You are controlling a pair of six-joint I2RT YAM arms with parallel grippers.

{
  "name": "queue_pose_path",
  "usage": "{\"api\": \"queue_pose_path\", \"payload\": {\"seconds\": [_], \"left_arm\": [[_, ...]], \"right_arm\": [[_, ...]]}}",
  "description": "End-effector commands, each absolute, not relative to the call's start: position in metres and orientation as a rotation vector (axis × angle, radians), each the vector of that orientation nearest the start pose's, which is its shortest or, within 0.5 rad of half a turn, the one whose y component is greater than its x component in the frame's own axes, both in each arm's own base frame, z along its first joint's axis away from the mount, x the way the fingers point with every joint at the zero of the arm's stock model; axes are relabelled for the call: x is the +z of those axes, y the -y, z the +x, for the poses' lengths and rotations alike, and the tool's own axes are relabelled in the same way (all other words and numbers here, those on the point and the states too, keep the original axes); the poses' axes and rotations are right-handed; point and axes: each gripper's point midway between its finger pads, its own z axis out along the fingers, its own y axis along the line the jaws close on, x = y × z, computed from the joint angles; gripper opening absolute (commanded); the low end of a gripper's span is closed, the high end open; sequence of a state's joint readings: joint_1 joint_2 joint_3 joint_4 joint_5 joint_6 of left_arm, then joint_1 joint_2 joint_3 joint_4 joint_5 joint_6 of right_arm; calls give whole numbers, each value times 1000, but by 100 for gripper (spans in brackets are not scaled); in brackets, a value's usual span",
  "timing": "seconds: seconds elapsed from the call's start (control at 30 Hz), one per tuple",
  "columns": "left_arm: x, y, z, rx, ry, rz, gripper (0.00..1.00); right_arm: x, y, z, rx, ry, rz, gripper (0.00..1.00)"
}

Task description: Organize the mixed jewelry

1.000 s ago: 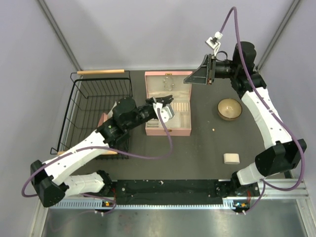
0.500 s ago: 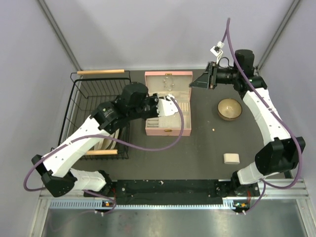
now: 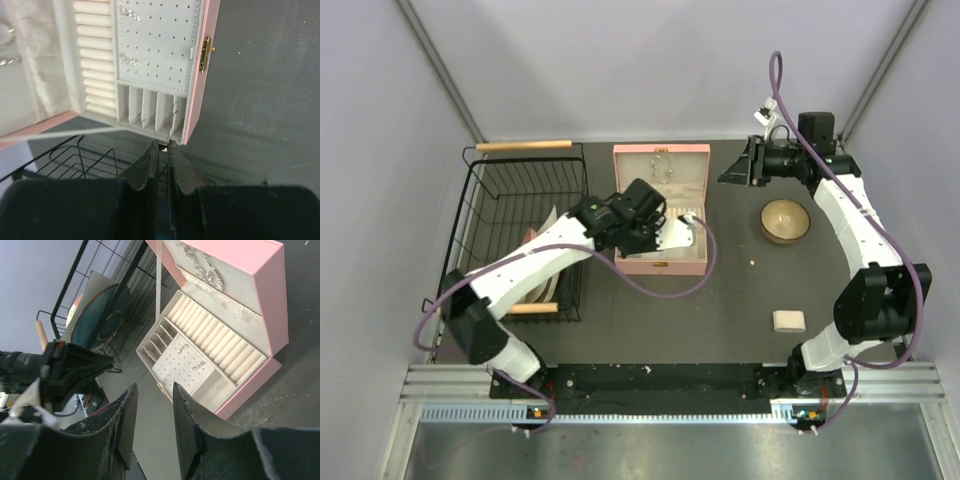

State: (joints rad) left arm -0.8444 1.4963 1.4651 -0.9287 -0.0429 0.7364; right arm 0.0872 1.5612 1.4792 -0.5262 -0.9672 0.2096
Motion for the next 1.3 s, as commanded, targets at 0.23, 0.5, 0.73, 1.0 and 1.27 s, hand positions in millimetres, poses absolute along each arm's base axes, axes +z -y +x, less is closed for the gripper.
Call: {"api": "queue_pose_path", "payload": {"seconds": [0.23, 0.5, 0.73, 1.0, 1.27], "left_arm": [[173, 292, 314, 9, -1857, 1919, 0], [153, 291, 319, 29, -1884, 1985, 0], [143, 290, 319, 11, -1905, 2007, 0], [133, 288, 322, 8, -1933, 2008, 0], [125, 294, 321, -39, -1935, 2014, 0]], "right_arm": [[287, -159, 350, 1101, -2058, -484, 35], [278, -146, 345, 1085, -2062, -471, 34], [270, -147, 341, 1112, -2076, -468, 34], [269, -148, 337, 1119, -2075, -474, 34], [269, -149, 336, 1129, -2076, -473, 34]]}}
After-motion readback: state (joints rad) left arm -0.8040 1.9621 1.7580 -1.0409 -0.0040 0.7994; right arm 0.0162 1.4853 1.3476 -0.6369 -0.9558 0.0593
